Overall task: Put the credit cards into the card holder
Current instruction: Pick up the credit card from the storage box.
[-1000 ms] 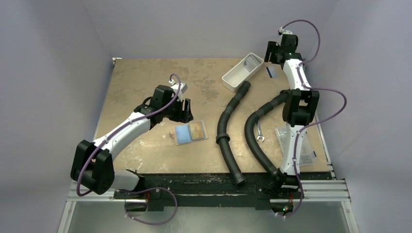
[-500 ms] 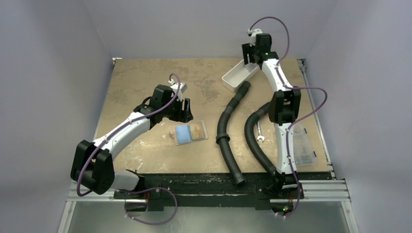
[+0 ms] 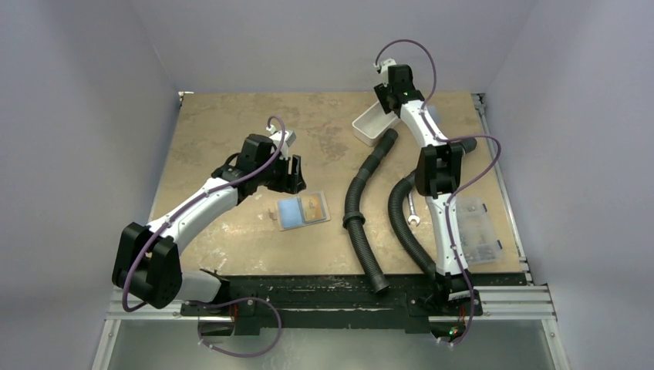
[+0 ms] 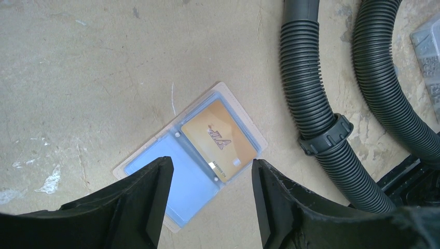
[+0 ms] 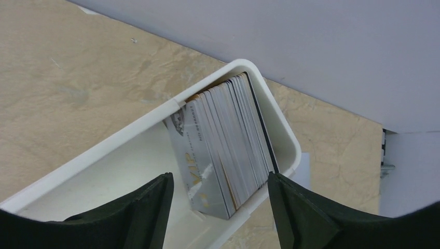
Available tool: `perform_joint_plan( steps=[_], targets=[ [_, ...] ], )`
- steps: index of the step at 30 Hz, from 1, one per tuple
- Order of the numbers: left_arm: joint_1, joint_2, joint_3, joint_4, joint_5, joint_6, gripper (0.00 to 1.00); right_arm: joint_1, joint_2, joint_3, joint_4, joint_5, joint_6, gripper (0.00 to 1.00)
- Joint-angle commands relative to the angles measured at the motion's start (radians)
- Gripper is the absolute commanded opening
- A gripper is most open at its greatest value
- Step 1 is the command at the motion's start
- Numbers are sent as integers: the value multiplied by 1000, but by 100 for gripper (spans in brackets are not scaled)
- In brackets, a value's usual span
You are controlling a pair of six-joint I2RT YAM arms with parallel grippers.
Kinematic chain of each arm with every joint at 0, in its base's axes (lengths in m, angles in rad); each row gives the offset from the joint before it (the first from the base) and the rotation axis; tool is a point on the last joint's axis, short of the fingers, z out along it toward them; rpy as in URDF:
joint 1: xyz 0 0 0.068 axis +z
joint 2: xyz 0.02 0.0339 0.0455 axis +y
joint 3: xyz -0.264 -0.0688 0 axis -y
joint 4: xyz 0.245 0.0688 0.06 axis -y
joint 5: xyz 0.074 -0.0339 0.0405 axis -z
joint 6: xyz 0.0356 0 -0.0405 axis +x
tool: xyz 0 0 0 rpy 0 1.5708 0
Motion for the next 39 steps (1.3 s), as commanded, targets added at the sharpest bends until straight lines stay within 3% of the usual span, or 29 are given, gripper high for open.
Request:
perform_joint_plan(
  steps=[1,7,17,30,39],
  targets=[
    [9,7,-8,38,19,-4,62,2,0,37,36,67,-50,74],
    [11,8,-9,38,17,-5,62,2,24,57,41,70,-60,65],
    [12,14,-10,40,23,-6,62,2,34,66,47,83,-77,40],
    [16,19,-10,46,39,-8,62,19,-13,50,75,145,-125,26],
    [16,17,-11,47,44,-9,62,25,-77,-5,61,109,-111,14]
  ],
)
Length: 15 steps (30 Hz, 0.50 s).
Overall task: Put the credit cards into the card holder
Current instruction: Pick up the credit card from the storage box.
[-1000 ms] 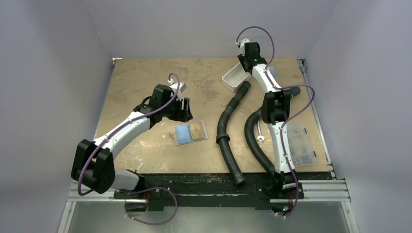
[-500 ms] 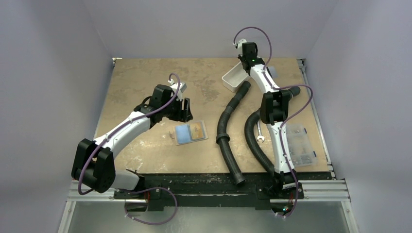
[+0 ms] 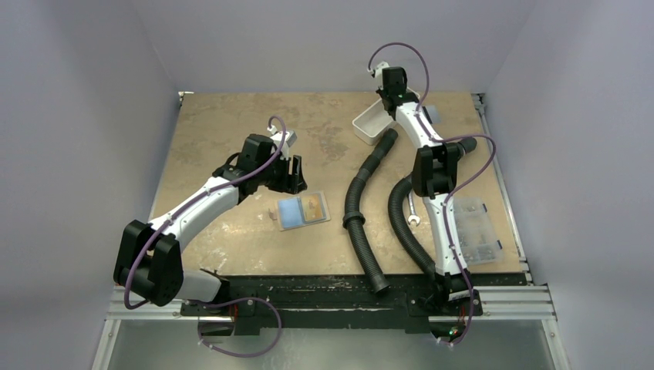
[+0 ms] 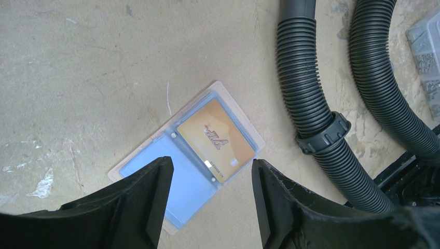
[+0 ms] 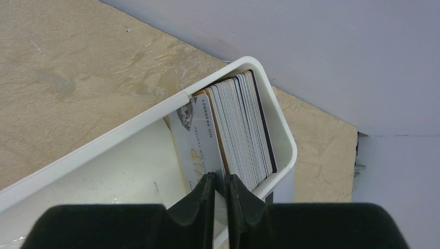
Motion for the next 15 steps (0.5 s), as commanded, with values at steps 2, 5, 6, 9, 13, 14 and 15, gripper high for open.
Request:
perform_joint_plan(
  steps=[2,5,6,9,13,14,15],
  targets=[
    [11,2,-10,39,19,-9,62,4,-116,-27,27,-11,2,9],
    [11,1,-11,39,22,-9,62,7,-129,-46,21,-14,13,5],
    [12,2,-12,38,23,-9,62,7,-139,-65,25,-13,15,5],
    [11,2,-12,39,26,-11,62,7,-159,-91,33,-19,20,5],
    [11,1,-14,40,27,-10,62,6,-173,-89,27,-26,23,7],
    [11,-1,-14,39,27,-10,62,7,-176,-91,27,-33,23,8],
    [11,-1,-14,39,26,-10,62,6,-178,-92,34,-43,20,9]
  ],
)
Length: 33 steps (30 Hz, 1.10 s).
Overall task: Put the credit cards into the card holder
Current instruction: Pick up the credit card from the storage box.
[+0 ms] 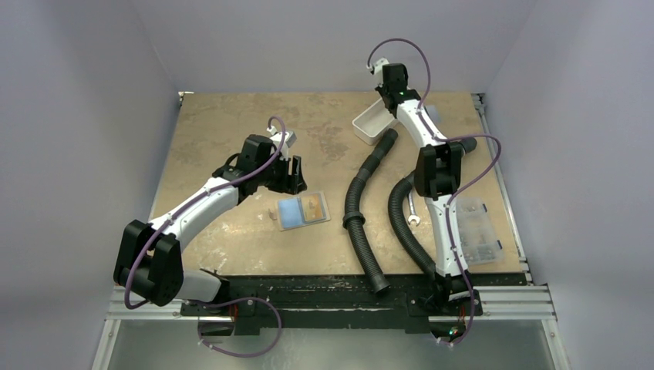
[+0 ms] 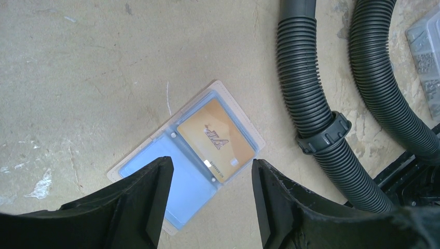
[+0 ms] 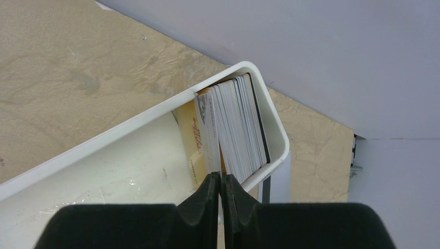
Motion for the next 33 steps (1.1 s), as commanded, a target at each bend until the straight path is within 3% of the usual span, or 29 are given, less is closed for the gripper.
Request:
perform_joint_plan(
  steps=[1,12,13,17,27,33],
  targets=[
    [6,-1,-5,31,19,-10,62,-3,-86,-6,46,-13,7,9],
    [6,-2,-7,31,16,-11,62,-3,-46,55,45,11,-5,5],
    [6,-2,-7,32,16,-11,62,-4,-47,60,37,8,4,1],
    [7,0,-7,33,16,-11,62,1,-91,35,11,-29,64,0],
    [7,4,-10,37,26,-14,62,20,-139,35,-44,69,343,0],
    [8,8,-10,41,35,-18,62,19,-193,23,-93,69,600,0]
  ],
)
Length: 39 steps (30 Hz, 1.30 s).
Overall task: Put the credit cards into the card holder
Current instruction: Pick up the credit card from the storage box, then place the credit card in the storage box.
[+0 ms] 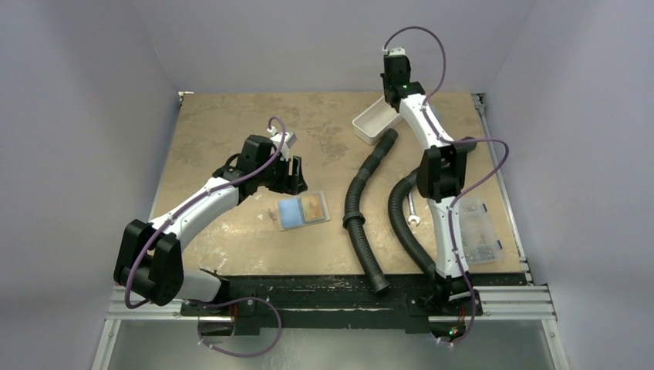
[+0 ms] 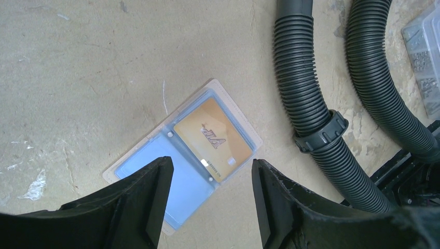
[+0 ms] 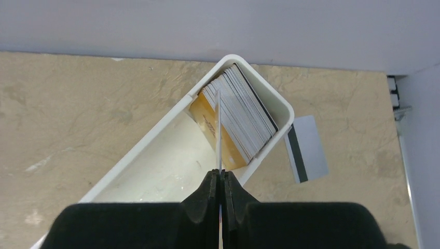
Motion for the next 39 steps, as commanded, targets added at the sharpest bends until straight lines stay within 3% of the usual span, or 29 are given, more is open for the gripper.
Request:
perform_joint_plan(
  steps=[1,5,7,15,19,21,22,25,29,35,39],
  targets=[
    [7,7,-6,36,24,-12,62,6,-122,16,-35,15,267,0],
    [7,12,-7,40,31,-17,62,2,-182,-35,-49,-58,438,0],
    [7,13,-10,50,41,-26,62,-13,-244,-116,-19,-169,528,0],
    [31,18,-12,178,241,-193,62,-161,-613,-799,520,-992,814,0],
    [74,17,-46,423,394,-418,62,-186,-736,-1061,855,-1287,942,0],
    [87,24,-73,580,455,-551,62,-182,-791,-1179,977,-1347,1007,0],
    [91,29,-91,683,479,-632,62,-174,-811,-1238,1126,-1383,1057,0],
    [93,51,-144,980,511,-841,63,-161,-843,-1401,1444,-1470,1280,0],
    [94,93,-188,1288,500,-1012,63,-142,-833,-1514,1835,-1523,1575,0],
    [86,163,-192,1479,457,-1097,62,-76,-762,-1588,2216,-1509,1839,0],
    [55,187,-173,1525,446,-1098,60,-45,-724,-1613,2309,-1494,1899,0]
  ],
)
